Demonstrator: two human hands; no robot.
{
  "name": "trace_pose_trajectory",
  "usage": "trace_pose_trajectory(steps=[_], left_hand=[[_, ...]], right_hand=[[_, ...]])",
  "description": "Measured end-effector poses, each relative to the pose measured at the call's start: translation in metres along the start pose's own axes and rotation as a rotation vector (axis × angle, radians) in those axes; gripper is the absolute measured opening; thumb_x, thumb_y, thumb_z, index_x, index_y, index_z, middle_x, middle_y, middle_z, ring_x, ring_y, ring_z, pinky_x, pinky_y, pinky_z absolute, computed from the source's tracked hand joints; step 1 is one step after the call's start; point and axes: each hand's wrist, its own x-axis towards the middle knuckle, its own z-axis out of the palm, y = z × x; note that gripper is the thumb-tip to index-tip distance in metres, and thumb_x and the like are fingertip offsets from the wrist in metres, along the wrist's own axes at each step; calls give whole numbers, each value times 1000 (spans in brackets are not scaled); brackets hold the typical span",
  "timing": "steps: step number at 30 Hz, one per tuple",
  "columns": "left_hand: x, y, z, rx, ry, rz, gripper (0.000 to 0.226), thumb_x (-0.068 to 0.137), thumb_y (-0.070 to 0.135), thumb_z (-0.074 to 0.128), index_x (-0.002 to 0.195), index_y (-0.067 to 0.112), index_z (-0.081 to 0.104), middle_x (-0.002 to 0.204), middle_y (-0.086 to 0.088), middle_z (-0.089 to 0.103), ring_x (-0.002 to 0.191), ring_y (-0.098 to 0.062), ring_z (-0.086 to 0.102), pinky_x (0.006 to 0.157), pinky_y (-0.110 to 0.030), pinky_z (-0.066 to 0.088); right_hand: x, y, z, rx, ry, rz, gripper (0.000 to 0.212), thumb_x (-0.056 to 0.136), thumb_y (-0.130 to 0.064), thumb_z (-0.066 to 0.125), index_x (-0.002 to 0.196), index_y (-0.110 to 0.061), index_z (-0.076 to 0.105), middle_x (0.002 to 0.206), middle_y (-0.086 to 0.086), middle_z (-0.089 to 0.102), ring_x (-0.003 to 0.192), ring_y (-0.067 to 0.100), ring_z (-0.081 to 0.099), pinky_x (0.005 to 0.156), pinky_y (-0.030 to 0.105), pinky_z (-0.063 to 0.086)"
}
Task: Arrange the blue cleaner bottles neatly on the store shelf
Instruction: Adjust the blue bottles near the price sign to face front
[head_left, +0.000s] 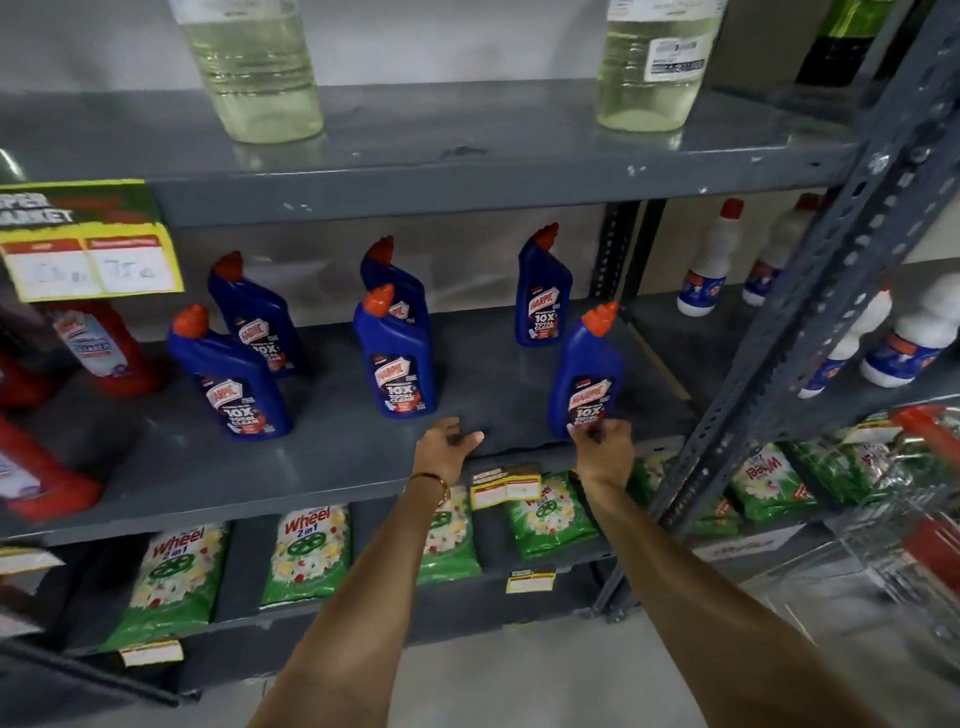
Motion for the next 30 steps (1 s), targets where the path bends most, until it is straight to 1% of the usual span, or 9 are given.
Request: trace_pose_trajectory(steps=[2, 5, 9, 12, 15, 17, 20, 24, 30], left_hand=[[1, -12, -23, 27, 2, 10, 54, 80, 25, 67, 125, 1, 50, 129, -19, 56, 120, -29, 52, 105, -37, 40], [4, -25, -56, 26, 12, 18, 53, 81, 27, 66, 126, 2, 50, 129, -18, 57, 120, -30, 52, 103, -37, 41], [11, -33, -89, -11, 44, 5, 54, 83, 27, 64, 128, 2, 47, 130, -19, 55, 121, -31, 51, 102, -37, 41], [22, -34, -106, -73, 58, 5, 55, 85, 26, 62, 131, 2, 44, 134, -19, 52, 123, -30, 49, 101, -36, 40], [34, -32, -115, -113, 51, -14, 62, 85, 28, 60, 137, 4, 36, 141, -17, 45, 129, -28, 44, 106, -37, 37], [43, -30, -118, -125, 44, -19, 65, 85, 30, 60, 139, 5, 33, 144, -16, 41, 131, -28, 41, 109, -38, 36], [54, -26, -118, -111, 20, 9, 63, 87, 30, 58, 138, 4, 34, 144, -15, 41, 131, -28, 41, 109, -37, 36], [64, -23, -111, -115, -12, 80, 41, 87, 24, 58, 123, 6, 50, 126, -15, 59, 115, -28, 56, 92, -31, 44], [70, -21, -104, -132, 50, 52, 36, 89, 24, 55, 119, 5, 50, 120, -18, 62, 107, -29, 59, 92, -37, 47]], right_hand=[[-19, -5, 15, 35, 60, 63, 30, 76, -11, 70, 95, 6, 55, 104, 26, 67, 97, 39, 64, 83, 44, 51], [-47, -14, 39, 99, 54, 92, 38, 78, -9, 70, 109, 7, 54, 112, 24, 64, 103, 37, 61, 85, 38, 46], [-74, -30, 72, 70, -153, 94, 43, 83, -17, 66, 118, 2, 51, 121, 20, 60, 115, 35, 55, 93, 39, 42], [-78, -46, 98, 21, -330, 37, 44, 87, -21, 62, 124, -1, 50, 128, 18, 57, 121, 33, 51, 99, 40, 42], [-75, -60, 121, -17, -484, -11, 52, 91, -20, 56, 137, -2, 41, 142, 16, 46, 131, 29, 44, 109, 38, 37], [-68, -69, 137, 13, -541, 9, 53, 93, -18, 53, 140, -2, 35, 148, 16, 40, 136, 27, 39, 112, 36, 34], [-59, -76, 151, 48, -581, 14, 56, 93, -21, 53, 142, -2, 32, 148, 16, 39, 136, 27, 39, 111, 36, 34], [-51, -75, 155, 77, -683, -86, 46, 92, -22, 55, 134, -7, 46, 134, 16, 55, 123, 27, 53, 101, 36, 45], [-43, -72, 159, 54, -757, -149, 43, 93, -26, 51, 134, -13, 46, 132, 14, 57, 119, 25, 55, 101, 38, 45]])
